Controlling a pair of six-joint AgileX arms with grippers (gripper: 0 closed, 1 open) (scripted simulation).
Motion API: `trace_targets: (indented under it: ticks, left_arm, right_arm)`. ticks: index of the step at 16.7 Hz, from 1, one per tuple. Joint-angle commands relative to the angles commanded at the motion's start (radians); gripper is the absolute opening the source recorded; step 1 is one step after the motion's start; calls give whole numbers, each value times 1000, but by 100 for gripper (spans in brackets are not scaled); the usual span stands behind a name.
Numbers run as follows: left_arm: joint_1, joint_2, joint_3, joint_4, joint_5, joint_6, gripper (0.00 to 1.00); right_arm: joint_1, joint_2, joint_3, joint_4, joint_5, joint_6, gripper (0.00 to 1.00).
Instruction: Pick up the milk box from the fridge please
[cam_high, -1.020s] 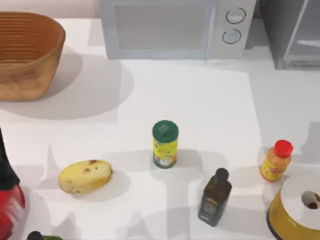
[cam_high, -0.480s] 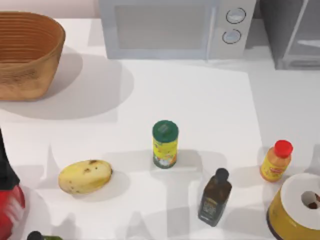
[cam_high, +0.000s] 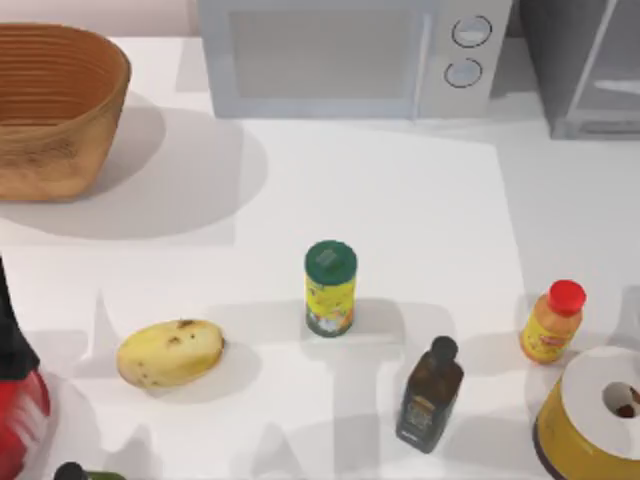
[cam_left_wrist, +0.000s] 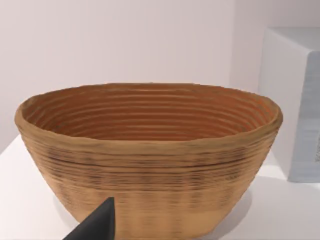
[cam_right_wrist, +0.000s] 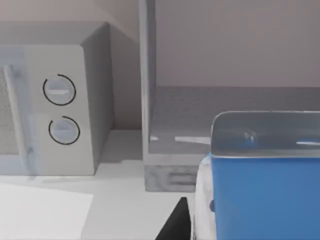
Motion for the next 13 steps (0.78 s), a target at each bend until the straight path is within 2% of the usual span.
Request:
trace_targets:
  ticks: [4,13]
  left_arm:
    - [0,0,0,0,0,0,100]
    - [0,0,0,0,0,0,100]
  right_arm:
    - [19,212,66,137,-54,13,0]
    - [108,979,275,575,-243,57,0]
